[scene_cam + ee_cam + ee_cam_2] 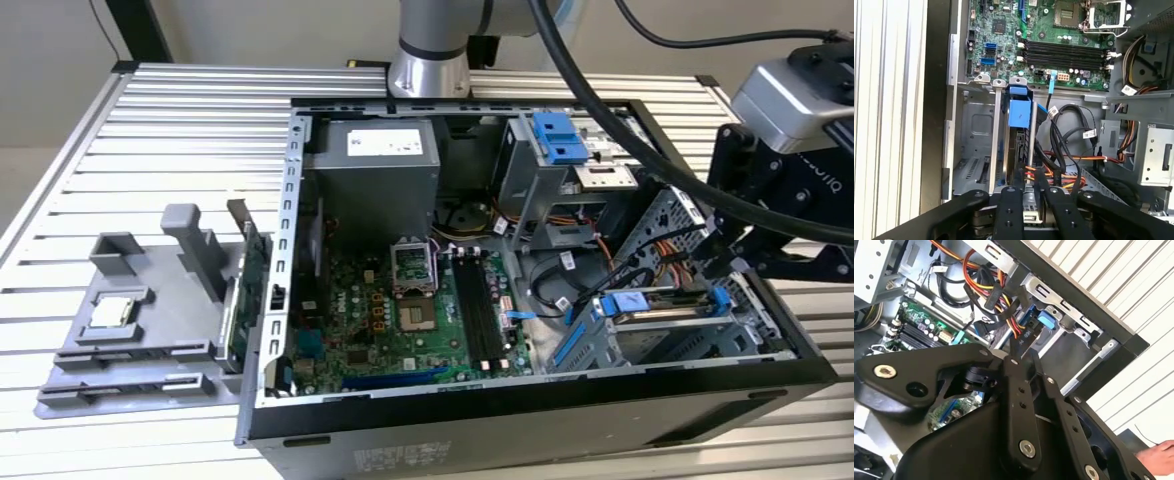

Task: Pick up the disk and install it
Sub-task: 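Insert the first disk wire, then insert the second disk wire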

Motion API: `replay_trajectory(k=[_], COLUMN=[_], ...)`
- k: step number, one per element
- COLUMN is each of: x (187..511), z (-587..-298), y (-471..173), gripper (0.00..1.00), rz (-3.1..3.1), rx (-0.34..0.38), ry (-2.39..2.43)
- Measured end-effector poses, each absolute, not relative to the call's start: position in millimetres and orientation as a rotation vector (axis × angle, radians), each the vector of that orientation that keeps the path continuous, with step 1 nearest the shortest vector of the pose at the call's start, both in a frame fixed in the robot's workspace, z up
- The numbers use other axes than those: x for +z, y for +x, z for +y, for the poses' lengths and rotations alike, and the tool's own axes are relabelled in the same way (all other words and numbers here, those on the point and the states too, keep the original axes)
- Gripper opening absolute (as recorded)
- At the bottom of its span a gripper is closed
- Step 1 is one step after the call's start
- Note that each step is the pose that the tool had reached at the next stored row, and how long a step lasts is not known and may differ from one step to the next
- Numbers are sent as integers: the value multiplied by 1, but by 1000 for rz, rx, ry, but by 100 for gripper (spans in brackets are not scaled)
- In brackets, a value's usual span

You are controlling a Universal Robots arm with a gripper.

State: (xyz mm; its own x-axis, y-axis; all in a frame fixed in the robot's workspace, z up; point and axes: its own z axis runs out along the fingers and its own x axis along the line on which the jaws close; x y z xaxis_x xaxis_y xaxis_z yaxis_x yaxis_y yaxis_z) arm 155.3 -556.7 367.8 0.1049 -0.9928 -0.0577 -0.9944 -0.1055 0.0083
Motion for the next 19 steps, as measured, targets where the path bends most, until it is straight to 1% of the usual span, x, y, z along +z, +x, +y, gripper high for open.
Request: replay_trajectory(k=[14,15,19], x=[370,370,370], z=[-557,-557,-557], y=[155,155,155], gripper=[0,100,100], rz=[1768,1745,1650], rx=[61,60,54], ry=[-2551,-2566,-2626])
